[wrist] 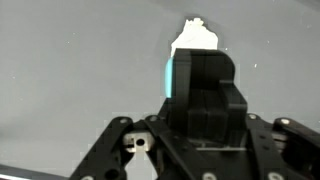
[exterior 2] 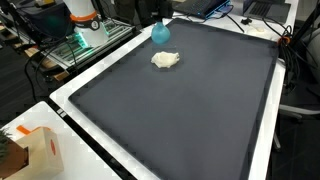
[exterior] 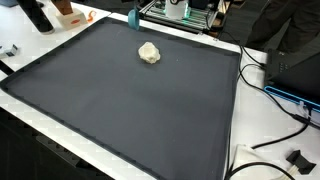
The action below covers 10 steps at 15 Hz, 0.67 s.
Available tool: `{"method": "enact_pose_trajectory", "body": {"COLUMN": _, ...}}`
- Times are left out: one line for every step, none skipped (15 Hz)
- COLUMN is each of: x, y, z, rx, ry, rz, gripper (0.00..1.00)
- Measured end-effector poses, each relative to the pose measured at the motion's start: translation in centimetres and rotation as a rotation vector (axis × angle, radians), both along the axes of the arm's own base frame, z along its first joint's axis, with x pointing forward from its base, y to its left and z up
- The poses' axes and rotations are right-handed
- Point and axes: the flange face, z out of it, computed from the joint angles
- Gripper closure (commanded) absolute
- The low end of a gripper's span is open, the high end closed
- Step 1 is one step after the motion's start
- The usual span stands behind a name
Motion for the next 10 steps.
{"method": "enact_pose_trajectory", "body": {"x": -0.07, "y": 0.21, "z": -0.03, "rx": -0.007, "ry": 0.006, "rz": 0.010, "gripper": 0.50}}
{"method": "enact_pose_trajectory", "body": {"x": -0.12, "y": 0.35, "z": -0.04, "rx": -0.010, "ry": 0.010, "rz": 0.014, "gripper": 0.50}}
{"method": "enact_pose_trajectory", "body": {"x": -0.16, "y": 0.39, "z": -0.03, "rx": -0.011, "ry": 0.012, "rz": 0.016, "gripper": 0.50}}
{"method": "enact_pose_trajectory", "body": {"x": -0.18, "y": 0.39, "z": 0.00, "rx": -0.012, "ry": 0.012, "rz": 0.017, "gripper": 0.50}}
{"method": "enact_pose_trajectory", "body": {"x": -0.19, "y": 0.39, "z": 0.04, "rx": -0.012, "ry": 0.012, "rz": 0.017, "gripper": 0.50}}
{"method": "enact_pose_trajectory", "body": {"x": -0.21, "y": 0.38, "z": 0.09, "rx": -0.012, "ry": 0.011, "rz": 0.017, "gripper": 0.75}}
{"method": "enact_pose_trajectory", "body": {"x": -0.22, "y": 0.38, "z": 0.12, "rx": -0.012, "ry": 0.011, "rz": 0.017, "gripper": 0.75}}
{"method": "enact_pose_trajectory", "body": {"x": -0.20, "y": 0.38, "z": 0.13, "rx": -0.012, "ry": 0.011, "rz": 0.017, "gripper": 0.75}}
{"method": "enact_pose_trajectory", "body": {"x": -0.17, "y": 0.37, "z": 0.10, "rx": -0.020, "ry": 0.012, "rz": 0.016, "gripper": 0.75}}
{"method": "enact_pose_trajectory", "body": {"x": -0.16, "y": 0.42, "z": 0.02, "rx": -0.041, "ry": 0.014, "rz": 0.012, "gripper": 0.75}}
